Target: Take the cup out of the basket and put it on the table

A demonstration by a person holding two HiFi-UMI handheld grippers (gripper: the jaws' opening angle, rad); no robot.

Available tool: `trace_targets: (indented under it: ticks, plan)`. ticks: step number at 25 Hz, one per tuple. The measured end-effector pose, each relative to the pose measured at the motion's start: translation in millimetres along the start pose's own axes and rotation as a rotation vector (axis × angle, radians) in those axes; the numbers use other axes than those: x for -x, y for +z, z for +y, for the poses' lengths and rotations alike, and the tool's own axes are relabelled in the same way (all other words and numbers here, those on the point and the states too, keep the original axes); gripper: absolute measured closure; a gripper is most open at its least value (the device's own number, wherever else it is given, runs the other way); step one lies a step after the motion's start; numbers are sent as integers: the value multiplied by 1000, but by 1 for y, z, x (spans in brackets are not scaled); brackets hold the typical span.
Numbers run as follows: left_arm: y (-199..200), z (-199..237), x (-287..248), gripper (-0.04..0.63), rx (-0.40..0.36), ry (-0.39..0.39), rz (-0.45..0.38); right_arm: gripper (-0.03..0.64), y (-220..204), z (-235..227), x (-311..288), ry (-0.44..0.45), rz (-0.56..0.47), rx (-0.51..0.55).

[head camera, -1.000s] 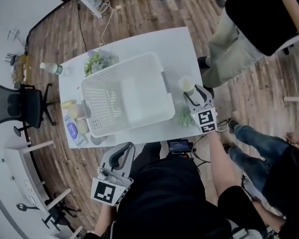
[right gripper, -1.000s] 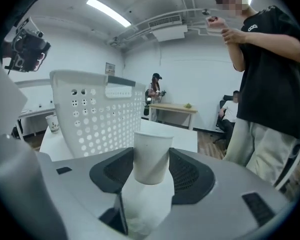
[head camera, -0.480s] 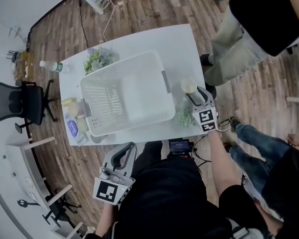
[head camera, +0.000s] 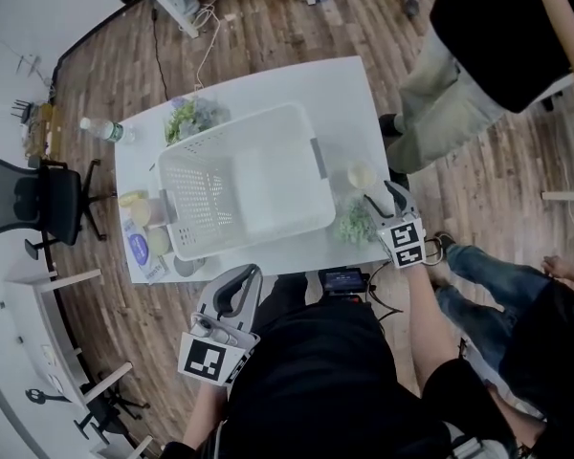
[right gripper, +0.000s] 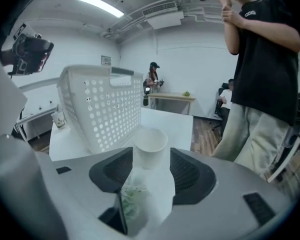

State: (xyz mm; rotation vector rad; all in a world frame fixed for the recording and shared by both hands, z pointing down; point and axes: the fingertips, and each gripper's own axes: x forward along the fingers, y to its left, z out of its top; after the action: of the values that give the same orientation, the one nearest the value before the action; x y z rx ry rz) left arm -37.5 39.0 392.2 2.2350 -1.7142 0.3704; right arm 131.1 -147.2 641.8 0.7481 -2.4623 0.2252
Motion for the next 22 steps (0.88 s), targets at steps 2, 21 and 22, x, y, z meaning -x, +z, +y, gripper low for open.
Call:
trace_targets:
  ticks: [2,21,22]
  plan:
    - [5,2,0,575,-1,-5,-28,390,21,7,27,0,-40,-1]
    - [38,5,-12,575,4,-185,-223,592,248,172,137,171,-493,-27]
    - [37,5,-12,575,1,-191,-222,592,248,173,136,169,-490,-30]
